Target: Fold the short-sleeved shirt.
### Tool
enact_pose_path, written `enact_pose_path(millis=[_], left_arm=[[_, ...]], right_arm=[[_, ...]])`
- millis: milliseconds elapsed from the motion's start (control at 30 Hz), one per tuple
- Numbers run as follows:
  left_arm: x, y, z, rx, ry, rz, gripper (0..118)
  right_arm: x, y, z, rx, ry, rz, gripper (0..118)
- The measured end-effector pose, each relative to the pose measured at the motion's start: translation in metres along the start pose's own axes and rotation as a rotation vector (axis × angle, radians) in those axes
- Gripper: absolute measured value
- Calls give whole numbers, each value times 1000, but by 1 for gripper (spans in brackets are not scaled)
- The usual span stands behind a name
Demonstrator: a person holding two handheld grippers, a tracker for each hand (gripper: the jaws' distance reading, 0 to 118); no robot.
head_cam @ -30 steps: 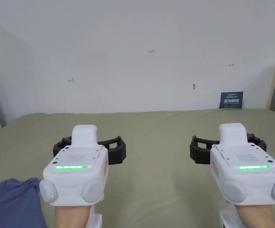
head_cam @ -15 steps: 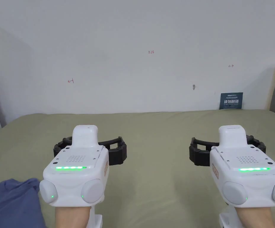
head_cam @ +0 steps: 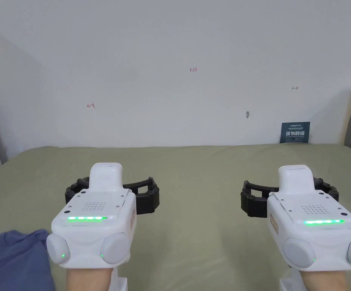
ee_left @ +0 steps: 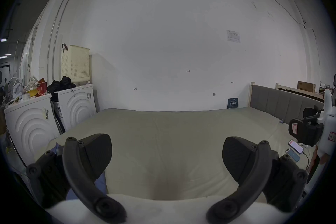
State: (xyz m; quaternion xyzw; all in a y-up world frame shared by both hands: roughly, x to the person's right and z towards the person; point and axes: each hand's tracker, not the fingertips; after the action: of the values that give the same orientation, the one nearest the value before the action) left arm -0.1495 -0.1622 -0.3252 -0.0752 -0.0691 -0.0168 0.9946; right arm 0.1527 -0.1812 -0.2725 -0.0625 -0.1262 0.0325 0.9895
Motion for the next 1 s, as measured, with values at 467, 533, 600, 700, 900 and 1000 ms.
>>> enact_pose_path(millis=[467, 533, 600, 700, 900, 1000], left_arm=[[-1, -3, -4, -4, 1, -1, 118], [-1, -2, -2, -4, 1, 0, 118], [-1, -2, -1, -5, -2, 1, 118], [-1, -5, -4, -10, 1, -3, 118], [2, -6, 0, -15, -5, -11, 118], [2, -6, 0, -16, 0, -15, 118]], right_arm=[[0, 0, 0, -7, -3, -11, 118], [0, 0, -1, -7, -4, -10, 118], [0, -1, -1, -7, -3, -8, 118], [-1, -2, -1, -10, -3, -8, 118], [-3, -3, 1, -19, -3, -13, 118], [-4, -2, 3, -21, -3, -8, 118]])
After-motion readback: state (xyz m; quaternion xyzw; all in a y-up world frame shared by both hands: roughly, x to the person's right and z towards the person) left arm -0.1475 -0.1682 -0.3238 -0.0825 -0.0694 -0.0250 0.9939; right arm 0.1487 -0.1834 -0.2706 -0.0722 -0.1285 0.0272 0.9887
